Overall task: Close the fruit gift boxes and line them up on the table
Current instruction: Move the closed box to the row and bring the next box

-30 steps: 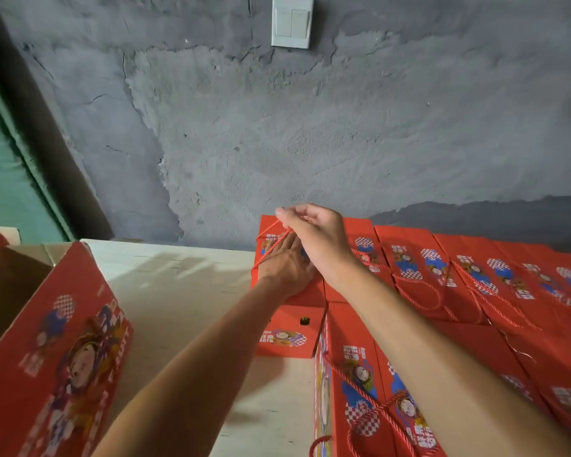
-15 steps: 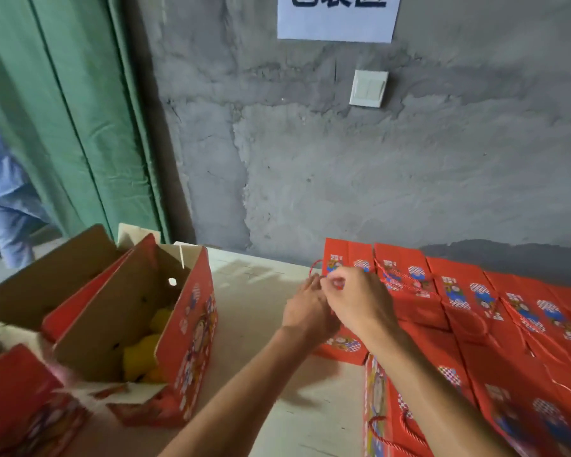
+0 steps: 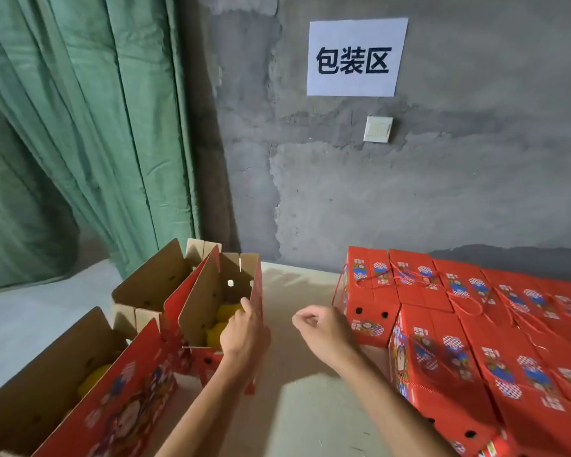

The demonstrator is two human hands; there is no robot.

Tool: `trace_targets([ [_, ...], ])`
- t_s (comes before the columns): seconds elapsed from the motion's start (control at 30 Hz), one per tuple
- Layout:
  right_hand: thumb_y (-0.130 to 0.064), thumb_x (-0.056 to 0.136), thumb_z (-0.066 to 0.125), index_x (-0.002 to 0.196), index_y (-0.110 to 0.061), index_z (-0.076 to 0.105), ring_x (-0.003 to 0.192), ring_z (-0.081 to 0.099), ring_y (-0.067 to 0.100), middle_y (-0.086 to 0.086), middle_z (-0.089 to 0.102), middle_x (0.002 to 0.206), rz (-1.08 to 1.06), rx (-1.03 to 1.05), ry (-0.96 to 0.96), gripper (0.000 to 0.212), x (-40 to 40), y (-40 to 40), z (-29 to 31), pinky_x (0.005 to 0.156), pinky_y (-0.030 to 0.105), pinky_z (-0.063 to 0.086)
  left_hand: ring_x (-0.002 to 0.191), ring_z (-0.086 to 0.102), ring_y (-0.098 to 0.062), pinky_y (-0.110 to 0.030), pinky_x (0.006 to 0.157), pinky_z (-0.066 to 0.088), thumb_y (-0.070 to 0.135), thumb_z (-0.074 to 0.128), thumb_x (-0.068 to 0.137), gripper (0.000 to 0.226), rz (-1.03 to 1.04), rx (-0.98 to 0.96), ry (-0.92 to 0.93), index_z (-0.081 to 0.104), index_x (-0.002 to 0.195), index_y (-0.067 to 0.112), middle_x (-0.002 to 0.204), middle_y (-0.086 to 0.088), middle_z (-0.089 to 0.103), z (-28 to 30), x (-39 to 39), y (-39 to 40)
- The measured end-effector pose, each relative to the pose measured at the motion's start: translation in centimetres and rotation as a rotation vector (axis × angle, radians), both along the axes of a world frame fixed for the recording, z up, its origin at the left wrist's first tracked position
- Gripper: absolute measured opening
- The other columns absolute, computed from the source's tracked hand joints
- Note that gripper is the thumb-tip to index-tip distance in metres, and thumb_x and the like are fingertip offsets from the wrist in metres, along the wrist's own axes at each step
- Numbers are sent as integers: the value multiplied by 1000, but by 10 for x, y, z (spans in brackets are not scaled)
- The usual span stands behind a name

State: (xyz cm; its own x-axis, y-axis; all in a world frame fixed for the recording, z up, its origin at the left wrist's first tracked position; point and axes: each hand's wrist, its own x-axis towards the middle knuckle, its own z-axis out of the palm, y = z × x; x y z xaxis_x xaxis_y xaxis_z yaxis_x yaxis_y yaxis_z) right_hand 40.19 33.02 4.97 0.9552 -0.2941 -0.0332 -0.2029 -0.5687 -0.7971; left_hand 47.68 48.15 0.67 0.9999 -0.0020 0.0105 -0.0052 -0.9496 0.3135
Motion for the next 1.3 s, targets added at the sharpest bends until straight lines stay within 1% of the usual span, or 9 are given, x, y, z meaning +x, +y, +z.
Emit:
trace_targets([
  [0.13, -36, 85, 66, 93, -27, 79, 89, 70, 3, -16, 77, 90, 0, 57, 24, 18, -13, 20, -5, 70, 16, 48, 98, 71, -33, -41, 78, 57, 14, 48, 98, 21, -39, -21, 6, 57, 117, 12, 111, -11, 72, -11, -12, 18],
  [0.47, -28, 82, 64, 79, -25, 77, 76, 67, 7, -12, 75, 77, -33, 94, 57, 13, -78, 32, -14, 66, 20, 47, 72, 68, -27, -33, 64, 50, 22, 49, 103, 32, -49, -144, -86, 76, 91, 10, 87, -7, 74, 0, -3, 31],
  [0.63, -30, 84, 64, 81, -27, 77, 78, 67, -1, -17, 75, 81, -78, 107, 50, 14, -111, 24, -14, 63, 12, 45, 83, 71, -33, -38, 72, 56, 20, 52, 101, 28, -153, -96, -78, 74, 96, 5, 93, -15, 75, 7, -17, 26],
  [0.77, -32, 84, 62, 85, -28, 78, 72, 65, -6, -19, 75, 82, -122, 139, 102, 16, -142, 28, -22, 54, 7, 42, 65, 58, -28, -30, 61, 40, 39, 52, 102, 40, -213, -90, -107, 60, 73, 13, 83, -10, 72, 3, -63, 29],
  [0.87, -32, 83, 62, 84, -28, 78, 62, 61, -5, -18, 73, 73, -131, 136, 129, 16, -163, 37, -26, 50, 9, 41, 68, 63, -34, -31, 59, 40, 39, 55, 99, 38, -296, -61, -122, 63, 77, 9, 75, -11, 68, -4, -101, 42],
  [0.97, -29, 86, 63, 91, -25, 79, 73, 66, 4, -13, 74, 79, -114, 169, 131, 17, -183, 45, -29, 65, 17, 49, 71, 64, -36, -35, 58, 43, 33, 56, 97, 29, -417, -81, -156, 57, 79, 11, 74, -6, 67, -17, -142, 54],
  [1.07, -16, 96, 60, 126, -22, 69, 113, 65, 11, -5, 69, 126, -112, 67, 118, 32, -204, 42, -34, 95, 24, 52, 62, 57, -27, -36, 57, 47, 37, 55, 102, 30, -513, -103, -192, 60, 83, 14, 74, -1, 65, -24, -189, 60],
  [1.17, 2, 96, 51, 157, -19, 35, 148, 35, 18, 1, 32, 164, -7, -326, -12, 67, -234, 30, -45, 119, 31, 33, 61, 56, -26, -34, 56, 45, 38, 54, 104, 28, -585, -147, -208, 64, 89, 17, 74, 0, 66, -28, -237, 64],
  [1.3, 7, 89, 51, 163, -25, 16, 158, 0, 20, -4, 2, 173, 214, -776, -114, 88, -259, 10, -53, 128, 41, 12, 64, 59, -25, -36, 58, 46, 38, 50, 106, 30, -683, -124, -234, 64, 91, 16, 77, -1, 66, -26, -292, 71],
])
